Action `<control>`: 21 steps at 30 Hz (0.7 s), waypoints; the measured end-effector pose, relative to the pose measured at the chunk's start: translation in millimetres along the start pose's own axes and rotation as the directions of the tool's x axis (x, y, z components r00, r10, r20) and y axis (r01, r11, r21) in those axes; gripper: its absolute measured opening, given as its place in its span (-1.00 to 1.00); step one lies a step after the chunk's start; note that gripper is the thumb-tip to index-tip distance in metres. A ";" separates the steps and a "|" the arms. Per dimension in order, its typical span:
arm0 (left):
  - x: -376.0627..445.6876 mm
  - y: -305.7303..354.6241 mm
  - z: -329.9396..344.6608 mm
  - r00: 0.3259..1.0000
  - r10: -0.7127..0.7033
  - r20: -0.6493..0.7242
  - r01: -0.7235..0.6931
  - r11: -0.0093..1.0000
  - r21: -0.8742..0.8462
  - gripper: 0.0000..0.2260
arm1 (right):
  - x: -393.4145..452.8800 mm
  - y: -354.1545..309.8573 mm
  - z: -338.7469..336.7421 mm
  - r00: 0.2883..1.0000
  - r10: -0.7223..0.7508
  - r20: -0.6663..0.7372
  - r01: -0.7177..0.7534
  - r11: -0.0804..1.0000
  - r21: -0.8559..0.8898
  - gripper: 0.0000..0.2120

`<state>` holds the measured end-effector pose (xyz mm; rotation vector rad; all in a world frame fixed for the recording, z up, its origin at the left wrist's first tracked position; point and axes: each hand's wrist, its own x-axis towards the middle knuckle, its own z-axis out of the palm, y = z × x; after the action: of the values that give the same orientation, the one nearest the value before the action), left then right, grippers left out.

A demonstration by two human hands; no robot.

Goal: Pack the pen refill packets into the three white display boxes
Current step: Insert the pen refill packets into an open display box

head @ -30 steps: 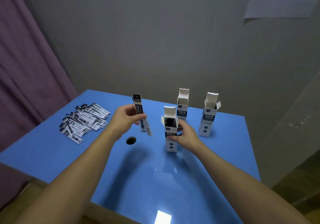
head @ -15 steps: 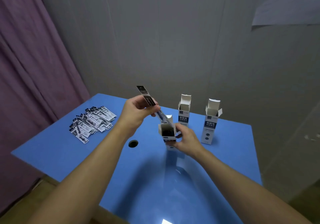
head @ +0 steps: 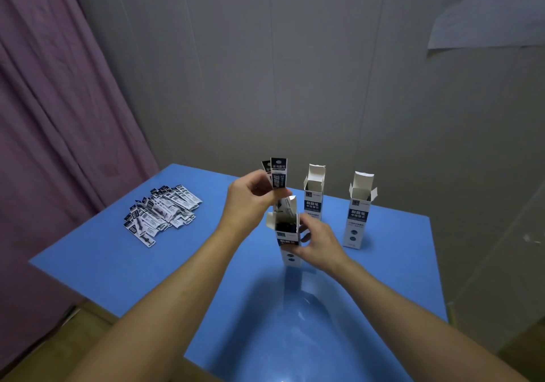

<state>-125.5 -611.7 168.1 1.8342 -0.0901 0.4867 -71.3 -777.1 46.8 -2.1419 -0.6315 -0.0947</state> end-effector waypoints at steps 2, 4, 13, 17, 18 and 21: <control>0.2 -0.2 1.9 1.000 -0.004 0.003 0.004 1.000 -0.011 -0.87 | 0.4 -0.2 -0.6 1.000 -0.003 0.004 0.003 1.000 -0.006 -0.56; -0.1 -1.1 3.0 1.000 -0.007 -0.004 0.006 1.000 -0.024 -0.87 | 1.0 -0.4 -1.6 1.000 -0.005 0.002 0.005 1.000 -0.005 -0.56; -1.2 -14.5 8.6 0.999 -0.030 0.020 0.029 0.999 0.042 -0.82 | 0.4 -3.1 -0.2 1.000 0.006 0.010 -0.006 1.000 0.027 -0.56; -2.3 -18.0 7.3 0.998 -0.023 0.058 0.016 0.994 0.109 -0.82 | 2.6 -7.2 -1.8 1.000 -0.004 0.003 0.004 0.999 0.034 -0.57; -0.8 -17.8 5.7 0.999 -0.023 0.035 0.020 0.996 0.086 -0.76 | 3.1 -7.2 -2.2 1.000 -0.004 0.000 0.004 0.999 0.036 -0.56; 5.9 -15.6 1.4 0.999 -0.023 -0.029 0.023 1.000 0.006 -0.69 | 4.0 -6.8 -2.9 1.000 -0.016 0.004 0.016 1.000 0.018 -0.54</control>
<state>-115.0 -606.9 155.9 1.8321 -0.0474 0.4977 -70.6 -774.5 54.7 -2.1204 -0.6492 -0.0929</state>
